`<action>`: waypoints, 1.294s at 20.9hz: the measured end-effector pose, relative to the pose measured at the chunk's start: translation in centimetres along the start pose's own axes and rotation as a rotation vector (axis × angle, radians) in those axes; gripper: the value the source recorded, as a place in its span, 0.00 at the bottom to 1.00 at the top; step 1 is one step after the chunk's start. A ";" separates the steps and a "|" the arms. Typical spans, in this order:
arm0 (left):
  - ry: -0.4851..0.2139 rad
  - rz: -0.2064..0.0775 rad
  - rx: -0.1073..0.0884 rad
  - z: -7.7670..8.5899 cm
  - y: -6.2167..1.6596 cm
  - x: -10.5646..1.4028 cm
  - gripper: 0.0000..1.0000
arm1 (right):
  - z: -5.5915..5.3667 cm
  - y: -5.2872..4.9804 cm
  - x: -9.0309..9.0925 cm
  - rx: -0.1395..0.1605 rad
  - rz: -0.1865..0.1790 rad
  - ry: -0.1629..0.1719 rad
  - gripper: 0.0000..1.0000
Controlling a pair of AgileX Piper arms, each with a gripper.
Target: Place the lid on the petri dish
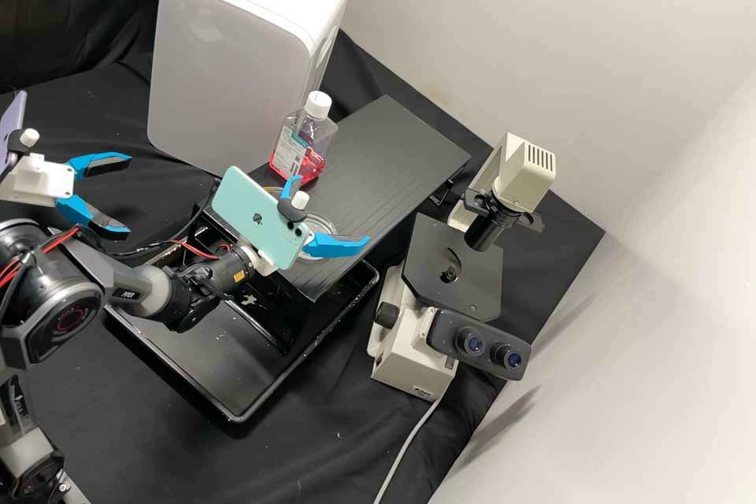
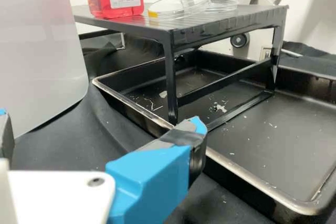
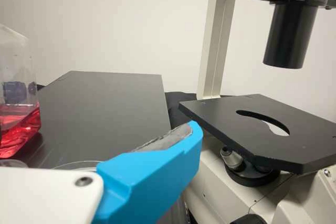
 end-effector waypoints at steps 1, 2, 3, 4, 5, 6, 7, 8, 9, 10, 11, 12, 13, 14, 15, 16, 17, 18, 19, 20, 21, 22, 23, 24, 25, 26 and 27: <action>0.000 -0.001 0.000 0.0 -0.02 0.0 1.00 | 0.0 0.0 0.0 0.000 0.000 0.000 1.00; 0.000 0.001 0.001 0.0 0.00 0.2 1.00 | 0.0 0.0 0.0 0.000 0.000 0.000 1.00; 0.000 -0.001 0.001 0.0 -0.03 0.2 1.00 | 0.0 0.0 0.0 0.000 0.000 0.000 1.00; 0.000 -0.002 0.007 0.0 -0.07 0.2 1.00 | 0.0 0.0 0.0 0.000 0.000 0.000 1.00; -0.002 -0.003 0.007 0.0 -0.08 0.2 1.00 | 0.0 0.0 0.0 0.000 0.000 0.000 1.00; -0.003 -0.003 0.008 0.1 -0.09 0.2 1.00 | 0.0 0.0 0.0 0.000 0.000 0.000 1.00; -0.007 -0.004 0.008 0.2 -0.11 0.2 1.00 | 0.0 0.0 0.0 0.000 0.000 0.000 1.00; -0.007 -0.004 0.008 0.2 -0.12 0.2 1.00 | 0.0 0.0 0.0 0.000 0.000 0.000 1.00; -0.008 -0.005 0.008 0.2 -0.14 0.2 1.00 | 0.1 -0.1 -0.1 0.000 -0.001 -0.001 1.00; -0.005 -0.004 0.007 0.2 -0.14 0.2 1.00 | 0.0 0.0 -0.2 0.000 0.003 0.002 1.00; -0.005 -0.004 0.007 0.2 -0.13 0.2 1.00 | 0.0 0.1 -0.4 0.000 0.003 0.002 1.00; -0.004 -0.006 0.007 0.2 -0.17 0.2 1.00 | -0.3 0.1 -0.7 0.000 0.003 0.012 1.00; -0.004 -0.008 0.007 0.2 -0.22 0.2 1.00 | -0.7 0.0 -0.9 0.001 -0.002 0.022 1.00; -0.003 -0.010 0.007 0.2 -0.27 0.2 1.00 | -1.1 -0.1 -1.0 0.002 -0.006 0.038 1.00; -0.002 -0.009 0.006 0.2 -0.27 0.2 1.00 | -1.6 -0.2 -1.3 0.004 -0.008 0.057 1.00; -0.002 -0.009 0.006 0.2 -0.27 0.2 1.00 | -2.2 -0.5 -1.4 0.004 -0.013 0.082 1.00; -0.002 -0.009 0.006 0.2 -0.27 0.2 1.00 | -2.6 -0.8 -1.6 -0.003 -0.016 0.102 1.00; -0.002 -0.009 0.006 0.2 -0.27 0.2 1.00 | -3.2 -1.2 -1.6 -0.016 -0.023 0.125 1.00; -0.002 -0.009 0.006 0.2 -0.27 0.2 1.00 | -3.7 -1.7 -1.7 -0.033 -0.036 0.144 1.00; 0.000 -0.009 0.005 0.1 -0.26 0.2 1.00 | -4.1 -2.1 -1.8 -0.047 -0.048 0.162 1.00; 0.002 -0.009 0.004 0.1 -0.26 0.2 1.00 | -4.5 -2.4 -1.9 -0.064 -0.060 0.176 1.00; 0.004 -0.008 0.004 0.1 -0.26 0.2 1.00 | -4.7 -2.8 -2.0 -0.068 -0.070 0.185 1.00; 0.004 -0.008 0.004 0.1 -0.26 0.2 1.00 | -4.7 -3.2 -2.1 -0.080 -0.080 0.190 1.00; 0.005 -0.008 0.003 0.1 -0.25 0.2 1.00 | -4.8 -3.7 -2.1 -0.085 -0.094 0.190 1.00; 0.006 -0.008 0.003 0.1 -0.25 0.2 1.00 | -4.7 -4.1 -2.1 -0.086 -0.110 0.186 1.00; 0.006 -0.008 0.003 0.1 -0.25 0.2 1.00 | -4.5 -4.5 -2.2 -0.092 -0.123 0.180 1.00; 0.007 -0.008 0.003 0.1 -0.25 0.2 1.00 | -4.4 -4.8 -2.2 -0.100 -0.129 0.173 1.00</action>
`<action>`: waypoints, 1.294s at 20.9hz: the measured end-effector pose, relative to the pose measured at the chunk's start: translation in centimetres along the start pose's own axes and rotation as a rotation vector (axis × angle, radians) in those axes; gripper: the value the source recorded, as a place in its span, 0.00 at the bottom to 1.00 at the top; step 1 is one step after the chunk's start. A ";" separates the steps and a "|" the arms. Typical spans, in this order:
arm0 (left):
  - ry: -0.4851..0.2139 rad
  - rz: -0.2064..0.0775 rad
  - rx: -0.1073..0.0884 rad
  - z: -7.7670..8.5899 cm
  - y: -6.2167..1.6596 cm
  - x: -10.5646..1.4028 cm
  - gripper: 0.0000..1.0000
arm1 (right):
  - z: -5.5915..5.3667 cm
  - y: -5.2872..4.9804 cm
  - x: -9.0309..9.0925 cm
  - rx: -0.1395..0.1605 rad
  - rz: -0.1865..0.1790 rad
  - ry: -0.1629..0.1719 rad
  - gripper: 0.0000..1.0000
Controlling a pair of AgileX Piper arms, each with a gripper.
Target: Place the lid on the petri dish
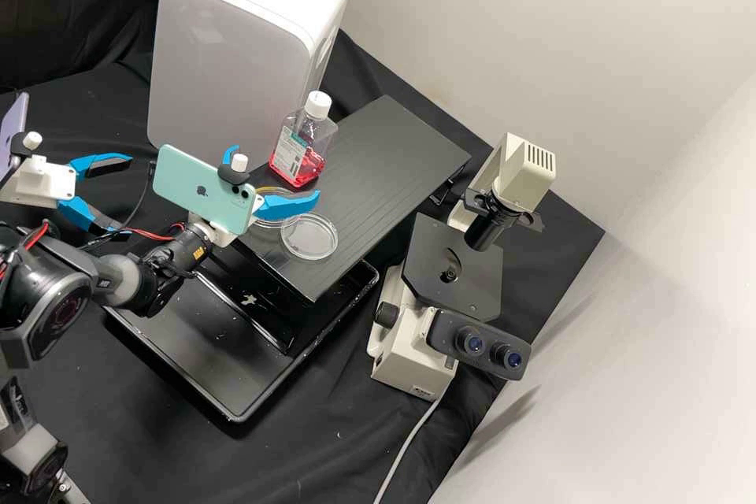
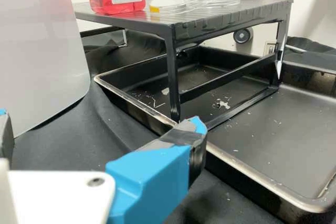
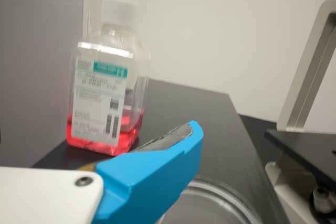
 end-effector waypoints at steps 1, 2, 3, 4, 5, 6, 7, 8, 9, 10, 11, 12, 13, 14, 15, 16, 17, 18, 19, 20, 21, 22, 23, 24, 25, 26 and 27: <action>0.004 0.001 -0.002 0.0 0.01 0.0 1.00 | 0.1 -0.3 -0.1 -0.006 -0.008 -0.007 1.00; 0.006 0.001 -0.002 -0.1 0.01 0.0 1.00 | 0.3 -0.6 -0.2 -0.008 -0.018 -0.018 1.00; 0.007 0.001 -0.003 -0.1 0.01 0.0 1.00 | 0.5 -0.8 -0.4 -0.005 -0.021 -0.027 1.00; 0.009 0.002 -0.004 -0.1 0.02 0.0 1.00 | 0.6 -1.0 -0.5 -0.006 -0.025 -0.033 1.00; 0.010 0.002 -0.004 -0.1 0.02 0.0 1.00 | 0.7 -1.1 -0.6 -0.004 -0.028 -0.039 1.00; 0.011 0.002 -0.005 -0.1 0.02 0.0 1.00 | 0.8 -1.2 -0.8 -0.004 -0.028 -0.042 1.00; 0.011 0.002 -0.005 -0.1 0.02 0.0 1.00 | 0.9 -1.2 -1.0 -0.001 -0.026 -0.047 1.00; 0.011 0.002 -0.005 -0.1 0.02 0.0 1.00 | 0.9 -1.2 -1.1 0.001 -0.018 -0.046 1.00; 0.011 0.002 -0.005 -0.1 0.02 0.0 1.00 | 0.9 -1.3 -1.2 0.001 -0.016 -0.045 1.00; 0.011 0.002 -0.005 -0.1 0.02 0.0 1.00 | 1.0 -1.4 -1.3 0.000 -0.017 -0.046 1.00; 0.011 0.002 -0.005 -0.1 0.02 0.0 1.00 | 1.0 -1.4 -1.4 0.000 -0.017 -0.044 1.00; 0.011 0.002 -0.005 -0.1 0.02 0.0 1.00 | 1.0 -1.5 -1.5 0.000 -0.019 -0.046 1.00; 0.011 0.002 -0.005 -0.1 0.02 0.0 1.00 | 1.1 -1.4 -1.5 0.000 -0.018 -0.047 1.00; 0.011 0.002 -0.005 -0.1 0.02 0.0 1.00 | 1.0 -1.5 -1.5 0.001 -0.018 -0.047 1.00; 0.011 0.002 -0.005 -0.1 0.02 0.0 1.00 | 1.1 -1.4 -1.5 0.002 -0.014 -0.053 1.00; 0.011 0.002 -0.005 -0.1 0.02 0.0 1.00 | 1.1 -1.4 -1.5 0.001 -0.012 -0.057 1.00; 0.011 0.002 -0.005 -0.1 0.02 0.0 1.00 | 1.1 -1.4 -1.5 0.000 -0.011 -0.058 1.00; 0.011 0.002 -0.005 -0.1 0.02 0.0 1.00 | 1.1 -1.4 -1.5 -0.004 -0.011 -0.058 1.00; 0.011 0.002 -0.005 -0.1 0.02 0.0 1.00 | 1.1 -1.4 -1.5 -0.006 -0.011 -0.058 1.00; 0.011 0.002 -0.005 -0.1 0.02 0.0 1.00 | 1.1 -1.4 -1.5 -0.006 -0.011 -0.058 1.00; 0.011 0.002 -0.005 -0.1 0.02 0.0 1.00 | 1.1 -1.5 -1.5 -0.006 -0.013 -0.059 1.00; 0.011 0.002 -0.005 -0.1 0.02 0.0 1.00 | 1.2 -1.5 -1.5 -0.006 -0.012 -0.061 1.00; 0.011 0.002 -0.005 -0.1 0.02 0.0 1.00 | 1.4 -1.4 -1.4 -0.007 -0.010 -0.068 1.00; 0.011 0.002 -0.005 -0.1 0.02 0.0 1.00 | 1.7 -1.5 -1.4 -0.008 -0.011 -0.077 1.00; 0.011 0.002 -0.005 -0.1 0.02 0.0 1.00 | 1.9 -1.5 -1.3 -0.009 -0.011 -0.086 1.00; 0.011 0.002 -0.005 -0.1 0.02 0.0 1.00 | 2.2 -1.7 -1.3 -0.010 -0.015 -0.096 1.00; 0.011 0.002 -0.005 -0.1 0.02 0.0 1.00 | 2.3 -1.7 -1.3 -0.010 -0.017 -0.100 1.00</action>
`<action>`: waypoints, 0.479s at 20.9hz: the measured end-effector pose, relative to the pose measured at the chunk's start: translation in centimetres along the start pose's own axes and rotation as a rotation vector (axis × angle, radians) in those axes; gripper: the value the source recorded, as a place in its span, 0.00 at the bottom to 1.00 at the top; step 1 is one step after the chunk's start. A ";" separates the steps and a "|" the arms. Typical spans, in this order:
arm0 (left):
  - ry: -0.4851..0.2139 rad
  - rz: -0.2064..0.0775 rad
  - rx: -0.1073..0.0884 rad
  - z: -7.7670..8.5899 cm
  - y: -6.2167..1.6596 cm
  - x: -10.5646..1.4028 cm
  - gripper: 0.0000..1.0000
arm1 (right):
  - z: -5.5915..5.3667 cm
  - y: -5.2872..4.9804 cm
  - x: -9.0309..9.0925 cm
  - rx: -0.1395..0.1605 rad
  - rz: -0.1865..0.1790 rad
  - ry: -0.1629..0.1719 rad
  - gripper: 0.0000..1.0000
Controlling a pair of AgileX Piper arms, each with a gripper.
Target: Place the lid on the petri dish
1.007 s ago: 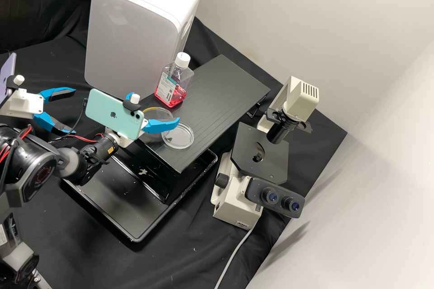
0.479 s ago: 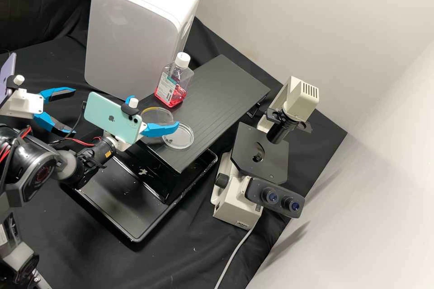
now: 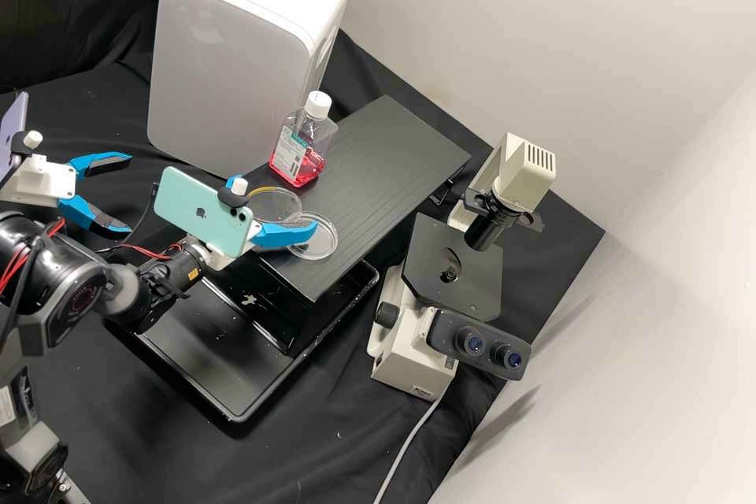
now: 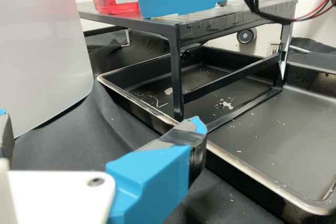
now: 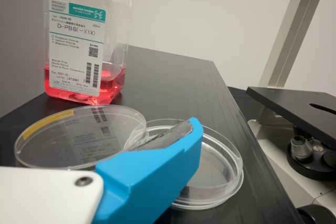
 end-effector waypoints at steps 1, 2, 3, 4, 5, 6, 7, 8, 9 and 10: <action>0.000 0.000 0.000 0.0 0.00 0.0 1.00 | 0.0 0.0 0.0 -0.001 0.010 0.006 1.00; 0.000 0.000 0.000 0.0 0.00 0.0 1.00 | 0.0 0.0 0.1 -0.001 0.011 0.007 1.00; 0.000 0.000 0.000 0.0 0.00 0.0 1.00 | 0.1 -0.1 0.1 -0.001 0.010 0.006 1.00; 0.000 0.000 0.000 0.0 0.00 0.0 1.00 | 0.1 0.0 0.1 -0.001 0.013 0.007 1.00; 0.000 0.000 0.000 0.0 0.00 0.0 1.00 | 0.2 0.0 0.1 -0.001 0.018 0.005 1.00; 0.000 0.000 0.000 0.0 0.00 0.0 1.00 | 0.2 0.1 0.1 -0.001 0.019 0.004 1.00; 0.000 0.000 0.000 0.0 0.00 0.0 1.00 | 0.2 0.0 0.1 -0.002 0.018 0.003 1.00; 0.000 0.000 0.000 0.0 0.00 0.0 1.00 | 0.2 0.0 0.1 -0.002 0.018 0.003 1.00; 0.000 0.000 0.000 0.0 0.00 0.0 1.00 | 0.2 0.0 0.1 -0.002 0.018 0.003 1.00; 0.000 0.000 0.000 0.0 0.00 0.0 1.00 | 0.2 0.0 0.1 -0.002 0.018 0.003 1.00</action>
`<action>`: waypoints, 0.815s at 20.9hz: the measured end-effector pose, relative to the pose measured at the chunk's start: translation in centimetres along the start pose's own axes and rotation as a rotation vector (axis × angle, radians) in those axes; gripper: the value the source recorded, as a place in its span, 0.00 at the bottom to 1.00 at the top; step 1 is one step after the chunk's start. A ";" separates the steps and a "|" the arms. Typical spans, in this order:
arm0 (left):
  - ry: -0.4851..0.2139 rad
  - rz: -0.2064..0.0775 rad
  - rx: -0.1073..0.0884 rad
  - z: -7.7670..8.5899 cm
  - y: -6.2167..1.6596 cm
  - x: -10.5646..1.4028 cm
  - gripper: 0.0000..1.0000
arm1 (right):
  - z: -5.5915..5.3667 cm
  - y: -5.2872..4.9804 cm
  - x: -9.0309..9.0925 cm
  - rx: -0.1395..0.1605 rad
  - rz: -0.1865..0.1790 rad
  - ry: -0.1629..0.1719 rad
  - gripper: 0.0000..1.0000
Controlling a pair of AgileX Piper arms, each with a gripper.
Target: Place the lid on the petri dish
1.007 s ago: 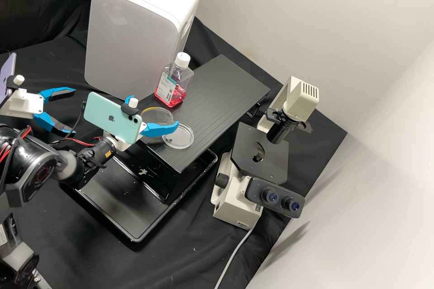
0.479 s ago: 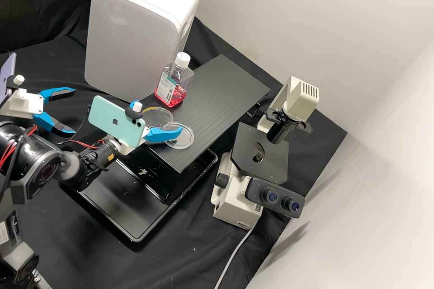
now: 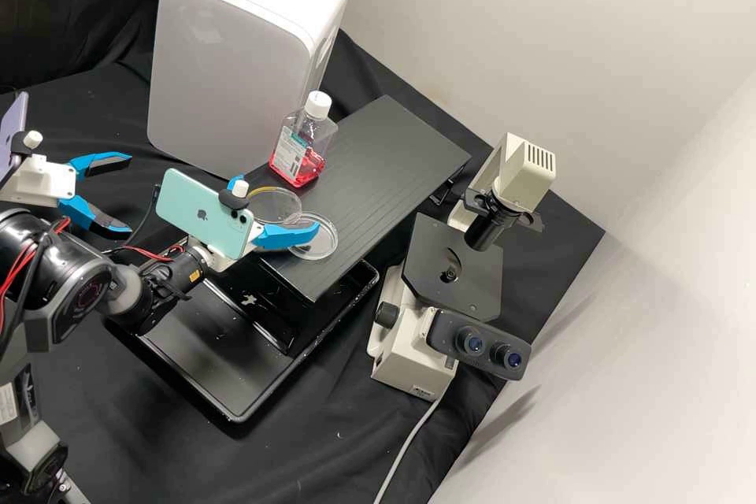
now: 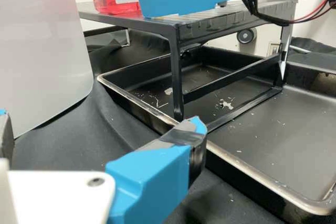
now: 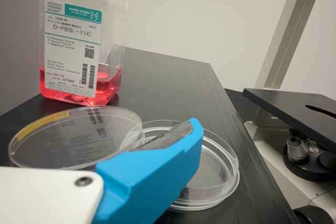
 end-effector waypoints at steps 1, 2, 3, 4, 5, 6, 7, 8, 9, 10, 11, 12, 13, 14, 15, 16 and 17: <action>0.000 0.000 0.000 0.0 0.00 0.0 1.00 | 0.0 0.0 0.0 0.000 0.000 0.000 1.00; 0.000 0.000 0.000 0.0 0.00 0.0 1.00 | 0.0 0.0 0.0 0.000 0.000 0.000 1.00; 0.000 0.000 0.000 0.0 0.00 0.0 1.00 | 0.0 0.0 0.0 0.000 0.000 0.000 0.00; 0.000 0.000 0.000 0.0 0.00 0.0 1.00 | 0.0 0.0 0.0 0.000 0.000 0.000 0.00; 0.000 0.000 0.000 0.0 0.00 0.0 1.00 | 0.0 0.0 0.0 0.000 0.000 0.000 0.00; 0.000 0.000 0.000 0.0 0.00 0.0 1.00 | 0.0 0.0 0.0 0.000 0.000 0.000 0.00; 0.000 0.000 0.000 0.0 0.00 0.0 1.00 | 0.0 0.0 0.0 0.000 0.000 0.000 0.00; 0.000 0.000 0.000 0.0 0.00 0.0 1.00 | 0.0 0.0 0.0 -0.001 0.000 0.000 0.00; 0.000 0.000 0.000 0.0 0.00 0.0 1.00 | 0.0 0.0 0.0 -0.001 0.000 0.000 0.00; 0.000 0.000 0.000 0.0 0.00 0.0 1.00 | 0.0 0.0 0.0 -0.001 0.000 0.000 0.00; 0.000 0.000 0.000 0.0 0.00 0.0 1.00 | 0.0 0.0 0.0 0.001 0.000 0.000 0.00; 0.000 0.000 0.000 0.0 0.00 0.0 1.00 | 0.0 0.0 0.0 0.007 0.000 0.000 0.00; 0.000 0.000 0.000 0.0 0.00 0.0 1.00 | 0.1 0.0 0.0 0.007 0.001 -0.001 0.00; 0.000 0.000 0.000 0.0 0.00 0.0 1.00 | 0.1 0.1 0.0 0.007 0.003 -0.004 0.00; 0.000 0.000 0.000 0.0 0.00 0.0 1.00 | 0.2 0.1 0.0 0.006 0.005 -0.003 0.00; 0.000 0.000 0.000 0.0 0.00 0.0 1.00 | 0.2 0.2 0.0 0.010 0.008 -0.004 0.00; 0.000 0.000 0.000 0.0 0.00 0.0 1.00 | 0.2 0.2 0.0 0.015 0.011 -0.003 0.00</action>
